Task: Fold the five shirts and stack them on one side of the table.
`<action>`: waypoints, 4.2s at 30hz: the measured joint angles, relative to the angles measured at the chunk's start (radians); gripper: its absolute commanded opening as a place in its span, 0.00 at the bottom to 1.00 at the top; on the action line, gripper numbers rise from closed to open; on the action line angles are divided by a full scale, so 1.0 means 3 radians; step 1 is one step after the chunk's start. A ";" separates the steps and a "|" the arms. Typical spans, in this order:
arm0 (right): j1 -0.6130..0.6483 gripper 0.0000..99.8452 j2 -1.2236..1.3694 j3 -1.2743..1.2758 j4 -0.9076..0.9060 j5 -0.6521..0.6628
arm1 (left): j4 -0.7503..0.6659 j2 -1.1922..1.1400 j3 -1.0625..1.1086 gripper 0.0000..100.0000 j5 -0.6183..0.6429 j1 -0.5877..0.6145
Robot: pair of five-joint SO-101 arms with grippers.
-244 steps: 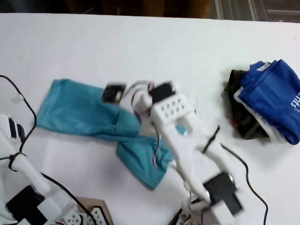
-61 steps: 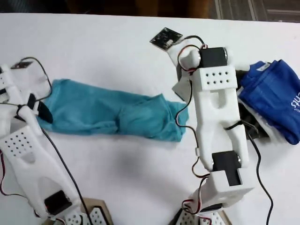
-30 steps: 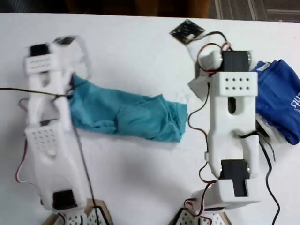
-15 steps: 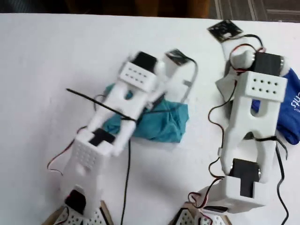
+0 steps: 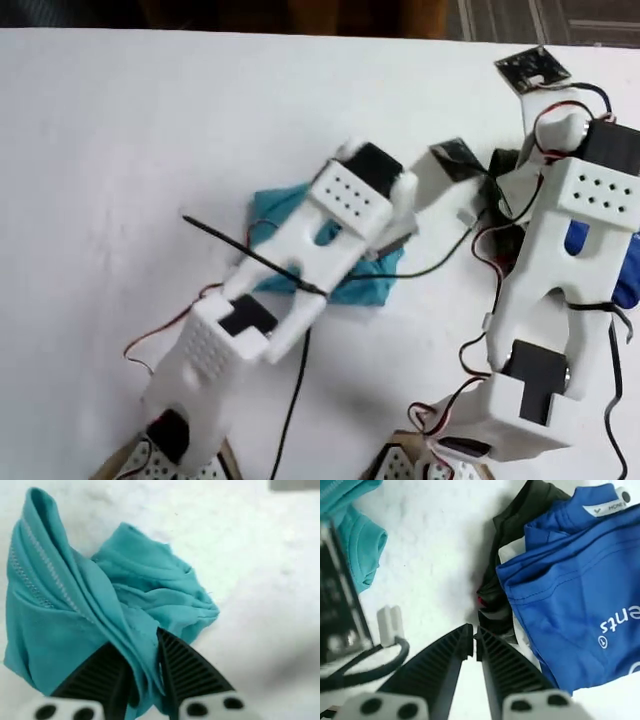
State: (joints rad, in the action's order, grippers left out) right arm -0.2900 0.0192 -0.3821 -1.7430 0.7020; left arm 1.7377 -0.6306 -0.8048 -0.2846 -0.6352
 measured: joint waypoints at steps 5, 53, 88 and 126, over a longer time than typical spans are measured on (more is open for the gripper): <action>-0.0031 0.02 0.0000 0.0000 -0.0005 0.0000 | -0.0051 -0.0066 -0.0056 0.03 -0.0005 -0.0087; 0.2148 0.02 -0.0205 0.2148 0.1678 0.0000 | 0.0118 -0.0394 0.0353 0.06 0.0701 0.2833; 0.2123 0.02 -0.0092 0.1637 0.0440 0.0404 | 0.0031 -0.0440 0.0302 0.06 0.1038 0.2383; 0.1233 0.02 0.1125 0.0655 0.1314 -0.0082 | -0.0634 -0.0435 0.0905 0.06 0.1181 0.1509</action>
State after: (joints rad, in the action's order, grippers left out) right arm 0.0798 0.3567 -0.1857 -1.3487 0.6774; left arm 1.5474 -0.7610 -0.5332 0.0698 -0.1826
